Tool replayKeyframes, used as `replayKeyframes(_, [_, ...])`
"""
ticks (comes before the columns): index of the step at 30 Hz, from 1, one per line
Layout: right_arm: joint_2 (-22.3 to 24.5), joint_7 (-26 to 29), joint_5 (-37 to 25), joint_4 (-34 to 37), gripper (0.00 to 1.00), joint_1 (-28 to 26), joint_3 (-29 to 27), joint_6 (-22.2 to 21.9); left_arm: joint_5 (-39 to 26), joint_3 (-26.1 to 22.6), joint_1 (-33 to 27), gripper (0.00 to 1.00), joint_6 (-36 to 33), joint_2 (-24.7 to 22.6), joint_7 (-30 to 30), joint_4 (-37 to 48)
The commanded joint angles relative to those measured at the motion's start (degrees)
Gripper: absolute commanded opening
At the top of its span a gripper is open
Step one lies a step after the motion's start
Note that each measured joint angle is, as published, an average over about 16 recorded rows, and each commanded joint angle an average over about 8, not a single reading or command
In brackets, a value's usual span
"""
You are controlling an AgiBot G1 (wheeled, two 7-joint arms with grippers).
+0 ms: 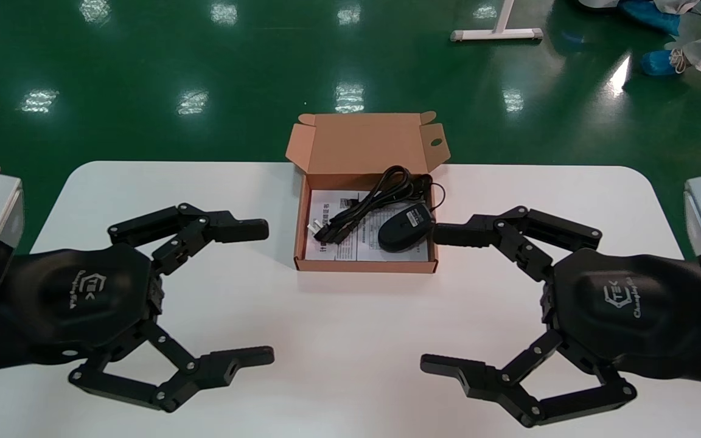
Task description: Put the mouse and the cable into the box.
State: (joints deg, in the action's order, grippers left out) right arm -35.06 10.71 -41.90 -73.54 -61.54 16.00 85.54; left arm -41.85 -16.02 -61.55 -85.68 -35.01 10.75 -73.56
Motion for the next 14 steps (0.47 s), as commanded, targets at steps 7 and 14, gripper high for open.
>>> replayKeyframes(7, [0.0,0.0,0.0,0.0,1.0,0.0,0.0,0.0,0.0,0.0,0.0,1.0,0.0,0.0,0.0,0.0])
replayKeyframes(14, [0.0,0.0,0.0,0.0,1.0,0.0,0.0,0.0,0.0,0.0,0.0,1.0,0.0,0.0,0.0,0.0])
